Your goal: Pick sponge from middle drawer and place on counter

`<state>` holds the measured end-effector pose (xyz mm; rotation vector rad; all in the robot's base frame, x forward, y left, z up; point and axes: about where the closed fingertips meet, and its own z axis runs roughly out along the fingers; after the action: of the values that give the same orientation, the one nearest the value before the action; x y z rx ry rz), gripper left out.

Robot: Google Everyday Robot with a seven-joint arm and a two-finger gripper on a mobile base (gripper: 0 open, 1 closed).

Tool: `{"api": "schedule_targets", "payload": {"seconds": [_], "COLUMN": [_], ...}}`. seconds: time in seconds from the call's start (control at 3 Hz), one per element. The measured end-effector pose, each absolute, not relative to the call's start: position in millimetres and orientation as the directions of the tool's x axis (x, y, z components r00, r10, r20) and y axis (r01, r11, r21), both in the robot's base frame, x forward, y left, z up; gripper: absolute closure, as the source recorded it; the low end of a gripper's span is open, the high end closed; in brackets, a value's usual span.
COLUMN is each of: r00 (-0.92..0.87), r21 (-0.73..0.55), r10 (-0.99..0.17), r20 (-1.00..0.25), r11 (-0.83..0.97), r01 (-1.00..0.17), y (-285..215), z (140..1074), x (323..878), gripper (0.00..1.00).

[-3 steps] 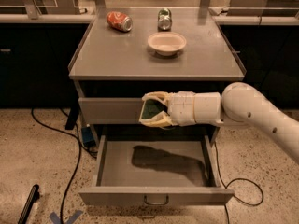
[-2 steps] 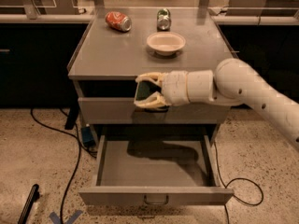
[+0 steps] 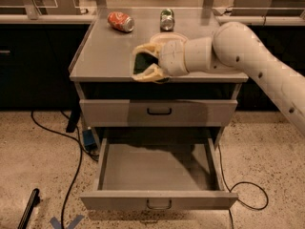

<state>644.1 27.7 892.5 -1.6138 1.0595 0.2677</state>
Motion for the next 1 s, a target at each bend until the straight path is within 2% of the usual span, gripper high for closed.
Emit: {"api": "schedule_targets", "payload": {"seconds": [1.0], "r00": [0.637], "r21": [-0.683], "r10": [-0.464], "r20": [-0.616], "r11": [-0.088], "r01": [-0.725], "y": [100], "z": [936], "x": [693], "gripper": [1.0]}}
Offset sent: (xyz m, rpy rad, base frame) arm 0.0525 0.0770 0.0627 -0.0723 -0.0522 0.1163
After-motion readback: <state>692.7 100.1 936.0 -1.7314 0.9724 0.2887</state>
